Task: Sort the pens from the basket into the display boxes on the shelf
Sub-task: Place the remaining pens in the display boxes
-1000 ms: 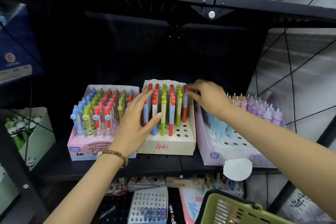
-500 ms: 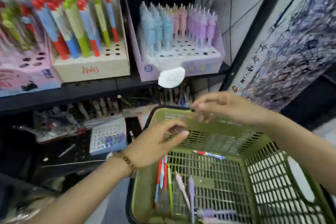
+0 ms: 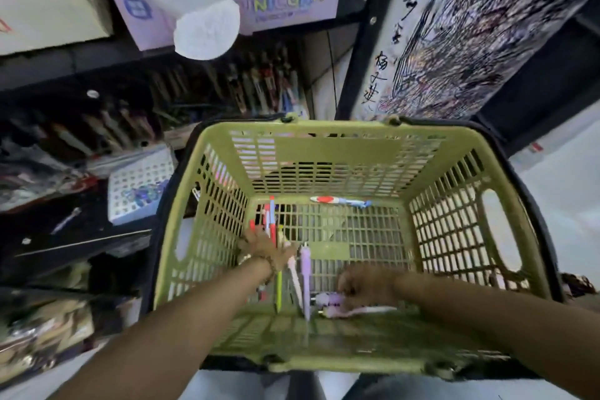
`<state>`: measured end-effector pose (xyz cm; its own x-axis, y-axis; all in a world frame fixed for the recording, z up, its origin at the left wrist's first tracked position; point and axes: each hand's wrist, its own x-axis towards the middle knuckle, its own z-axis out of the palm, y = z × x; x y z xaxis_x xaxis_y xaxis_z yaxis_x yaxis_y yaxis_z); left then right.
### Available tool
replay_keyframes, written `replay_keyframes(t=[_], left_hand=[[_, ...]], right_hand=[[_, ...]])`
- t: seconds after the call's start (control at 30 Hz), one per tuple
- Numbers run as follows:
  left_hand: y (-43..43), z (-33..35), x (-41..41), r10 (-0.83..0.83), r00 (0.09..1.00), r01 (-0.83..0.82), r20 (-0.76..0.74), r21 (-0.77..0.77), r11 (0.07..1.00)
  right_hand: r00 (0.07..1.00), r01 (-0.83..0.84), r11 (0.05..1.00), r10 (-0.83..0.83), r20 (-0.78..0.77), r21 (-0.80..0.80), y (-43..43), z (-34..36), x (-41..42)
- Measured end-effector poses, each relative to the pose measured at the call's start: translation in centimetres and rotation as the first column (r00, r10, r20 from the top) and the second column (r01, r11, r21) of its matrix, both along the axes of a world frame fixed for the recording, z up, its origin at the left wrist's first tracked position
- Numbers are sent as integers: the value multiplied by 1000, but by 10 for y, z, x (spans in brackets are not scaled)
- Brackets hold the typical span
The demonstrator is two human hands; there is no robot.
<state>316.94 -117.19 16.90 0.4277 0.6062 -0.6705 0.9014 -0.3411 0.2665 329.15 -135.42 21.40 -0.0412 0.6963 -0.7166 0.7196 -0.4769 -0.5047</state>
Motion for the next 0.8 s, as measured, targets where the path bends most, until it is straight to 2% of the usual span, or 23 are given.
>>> replay_keyframes(t=[0.1,0.2,0.27,0.3,0.4,0.5,0.6,0.7,0.8], left_hand=[[-14,-11,-2,89,994,-88,64,-16,996],[-15,-17,-1,240,944,-239,226,-31,971],[-13,-18,1,264,892,-274,367,-26,961],[-13,-16,3,263,883,-280,388,-14,960],[-6,-14,9,225,927,-230,301,-20,973],[1,-11,13,172,960,-169,223,-33,985],[5,-9,17,99,978,-88,186,-66,994],[8,-4,20,4,981,22,193,-133,991],[12,1,23,-25,989,54,149,-194,979]], right_hand=[[991,-85,996,82,103,27,-4,-9,-9],[985,-111,993,106,137,29,-4,-10,-13],[993,-76,997,78,83,-22,-4,-9,-15],[998,-41,998,44,44,-57,-3,-11,-17],[998,-10,988,1,-61,-154,3,-7,-13],[976,104,975,-138,-168,-195,11,6,8],[949,227,961,-255,-188,-159,15,11,27],[877,386,909,-414,-243,-155,19,8,35],[836,472,874,-486,-255,-119,21,5,42]])
